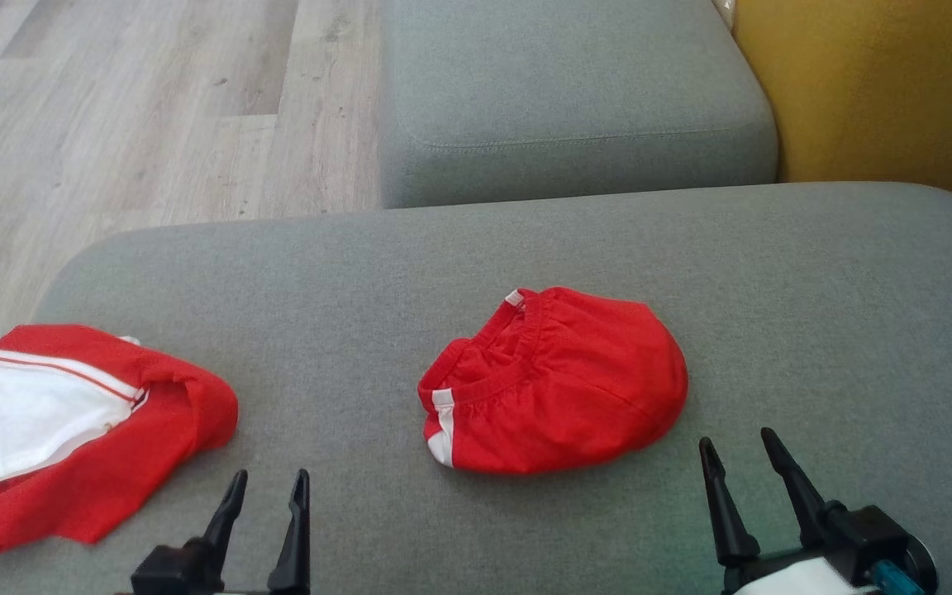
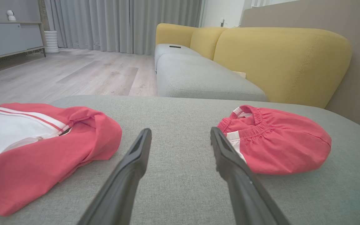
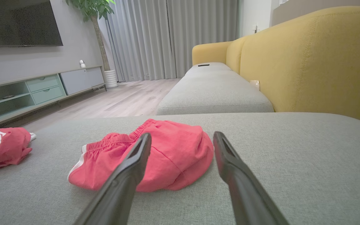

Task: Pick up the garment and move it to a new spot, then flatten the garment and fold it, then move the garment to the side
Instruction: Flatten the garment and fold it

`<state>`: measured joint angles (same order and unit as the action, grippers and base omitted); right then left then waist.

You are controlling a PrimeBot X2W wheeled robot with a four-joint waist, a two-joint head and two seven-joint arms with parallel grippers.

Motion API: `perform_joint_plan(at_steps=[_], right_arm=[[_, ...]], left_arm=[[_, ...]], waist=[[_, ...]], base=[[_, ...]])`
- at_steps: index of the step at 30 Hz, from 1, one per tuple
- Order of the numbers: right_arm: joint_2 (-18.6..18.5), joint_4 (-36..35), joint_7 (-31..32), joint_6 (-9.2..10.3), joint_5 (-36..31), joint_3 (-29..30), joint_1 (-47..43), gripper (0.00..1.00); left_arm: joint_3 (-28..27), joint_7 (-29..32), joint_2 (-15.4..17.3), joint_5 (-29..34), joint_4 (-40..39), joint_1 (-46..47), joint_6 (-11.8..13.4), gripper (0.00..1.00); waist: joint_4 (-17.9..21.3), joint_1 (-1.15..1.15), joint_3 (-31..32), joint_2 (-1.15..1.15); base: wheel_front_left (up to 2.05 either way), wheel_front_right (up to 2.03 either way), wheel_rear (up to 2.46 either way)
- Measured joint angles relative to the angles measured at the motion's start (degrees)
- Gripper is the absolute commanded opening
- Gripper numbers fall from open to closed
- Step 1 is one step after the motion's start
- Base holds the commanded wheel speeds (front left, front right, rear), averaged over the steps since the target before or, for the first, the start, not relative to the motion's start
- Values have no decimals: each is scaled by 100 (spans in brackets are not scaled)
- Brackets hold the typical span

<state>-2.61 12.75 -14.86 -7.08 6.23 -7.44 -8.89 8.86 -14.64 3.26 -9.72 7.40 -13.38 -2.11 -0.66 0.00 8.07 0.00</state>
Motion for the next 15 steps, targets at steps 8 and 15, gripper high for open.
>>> perform_joint_plan(at_steps=[8, 15], right_arm=[[0, 22, 0, 0, -2, -2, 2, 100], [0, 54, 0, 0, -21, -30, 2, 100]], left_arm=[[43, 0, 0, -1, 74, 0, 9, 100], [57, 0, 0, -2, 99, 0, 12, 100]], waist=[[-3, 0, 58, 0], [25, 0, 91, 0]], base=[[0, 0, 0], [0, 0, 0]])
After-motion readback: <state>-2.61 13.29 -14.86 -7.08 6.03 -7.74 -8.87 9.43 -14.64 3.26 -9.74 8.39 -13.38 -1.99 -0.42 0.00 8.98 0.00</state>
